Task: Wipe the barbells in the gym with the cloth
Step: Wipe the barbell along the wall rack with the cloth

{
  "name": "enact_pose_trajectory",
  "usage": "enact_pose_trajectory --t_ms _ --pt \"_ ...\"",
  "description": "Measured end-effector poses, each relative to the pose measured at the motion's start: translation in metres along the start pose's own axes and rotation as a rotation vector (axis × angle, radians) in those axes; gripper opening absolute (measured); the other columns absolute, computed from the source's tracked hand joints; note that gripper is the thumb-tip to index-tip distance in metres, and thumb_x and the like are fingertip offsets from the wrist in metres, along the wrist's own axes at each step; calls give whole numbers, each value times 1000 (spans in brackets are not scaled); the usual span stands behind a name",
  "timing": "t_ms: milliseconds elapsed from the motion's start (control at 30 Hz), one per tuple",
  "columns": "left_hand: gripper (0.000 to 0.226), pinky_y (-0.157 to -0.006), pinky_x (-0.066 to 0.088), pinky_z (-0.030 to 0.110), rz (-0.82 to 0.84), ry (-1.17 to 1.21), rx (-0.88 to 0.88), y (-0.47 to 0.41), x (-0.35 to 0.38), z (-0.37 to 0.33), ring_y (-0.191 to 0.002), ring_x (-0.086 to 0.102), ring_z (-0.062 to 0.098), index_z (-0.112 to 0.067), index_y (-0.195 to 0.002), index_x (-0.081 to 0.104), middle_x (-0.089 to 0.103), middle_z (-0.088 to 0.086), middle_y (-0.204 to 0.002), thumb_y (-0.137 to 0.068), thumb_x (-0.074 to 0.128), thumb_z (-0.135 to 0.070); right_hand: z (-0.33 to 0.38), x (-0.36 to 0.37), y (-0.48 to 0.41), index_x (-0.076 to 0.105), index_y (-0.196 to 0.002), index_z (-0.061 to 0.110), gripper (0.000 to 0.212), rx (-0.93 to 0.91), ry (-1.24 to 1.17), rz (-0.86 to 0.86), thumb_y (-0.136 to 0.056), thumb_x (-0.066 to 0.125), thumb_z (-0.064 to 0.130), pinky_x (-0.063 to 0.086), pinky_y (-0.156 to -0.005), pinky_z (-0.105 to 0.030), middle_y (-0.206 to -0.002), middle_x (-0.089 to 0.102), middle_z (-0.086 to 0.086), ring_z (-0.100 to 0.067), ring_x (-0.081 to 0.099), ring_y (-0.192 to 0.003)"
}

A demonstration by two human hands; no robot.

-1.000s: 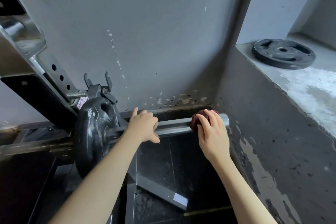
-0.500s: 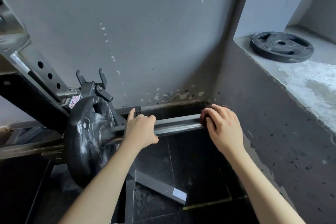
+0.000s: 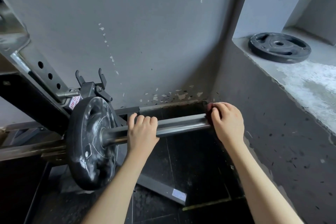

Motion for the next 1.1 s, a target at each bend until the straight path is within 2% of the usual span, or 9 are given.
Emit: enact_pose_trajectory --t_ms 67,267,400,467,567,667,833,1000,1100 --pt "58 -94 45 47 -4 -16 -2 -1 1 0 -72 58 28 -11 -75 59 60 4 -67 -36 96 -32 20 9 7 72 -99 14 35 142 -9 -51 -90 42 30 39 -99 -40 -108 68 -6 -26 56 -107" --pt "49 -108 33 49 85 -38 21 -5 1 1 -93 59 26 -14 -91 59 64 1 -86 -59 87 -39 30 9 33 63 -124 17 39 -245 17 206 -93 47 36 36 -110 -41 -128 62 -5 -25 54 -122" --pt "33 -116 16 48 275 109 82 -11 -11 11 -115 48 22 -20 -96 39 54 -4 -107 -83 63 -38 14 2 13 58 -128 12 41 8 2 102 -93 45 27 35 -110 -45 -121 65 -7 -29 55 -116" --pt "45 -117 9 52 404 161 98 -18 -16 24 -122 46 23 -19 -109 45 54 -3 -115 -78 66 -44 31 10 25 60 -122 11 38 68 -30 46 -89 46 23 31 -114 -51 -123 63 -8 -30 53 -119" --pt "73 -116 8 55 540 79 7 -24 -17 45 -127 44 23 -17 -124 50 56 -3 -123 -69 69 -62 28 12 45 61 -126 14 40 -104 -42 128 -91 45 25 23 -119 -45 -138 56 -5 -26 45 -134" --pt "55 -115 19 48 473 71 -48 -17 -10 46 -115 52 22 -19 -102 56 63 -3 -103 -70 67 -63 0 -4 24 64 -123 13 46 -222 36 204 -92 35 30 29 -114 -38 -131 61 -6 -27 52 -124" --pt "52 -117 13 43 358 56 -60 -12 -9 42 -115 49 19 -20 -104 60 64 -6 -99 -72 67 -60 21 6 3 70 -101 11 39 127 46 38 -91 37 30 40 -98 -41 -110 68 -9 -30 57 -103" --pt "53 -118 9 43 319 52 -73 -9 -8 42 -114 49 18 -20 -101 60 64 -7 -96 -70 68 -62 48 20 44 66 -118 15 37 -342 -23 177 -92 48 34 35 -111 -44 -127 62 -6 -27 53 -121" --pt "50 -119 8 44 286 62 -84 -7 -8 41 -113 49 18 -20 -98 59 64 -8 -94 -70 68 -60 26 4 16 66 -116 14 37 -277 0 183 -90 45 29 39 -99 -39 -114 69 -7 -30 61 -107"
Point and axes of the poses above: each hand's wrist, its own y-axis away from the middle knuckle, its own x-axis out of the palm, z = x × y, the point moved 1 cm from there along -y, towards the middle knuckle
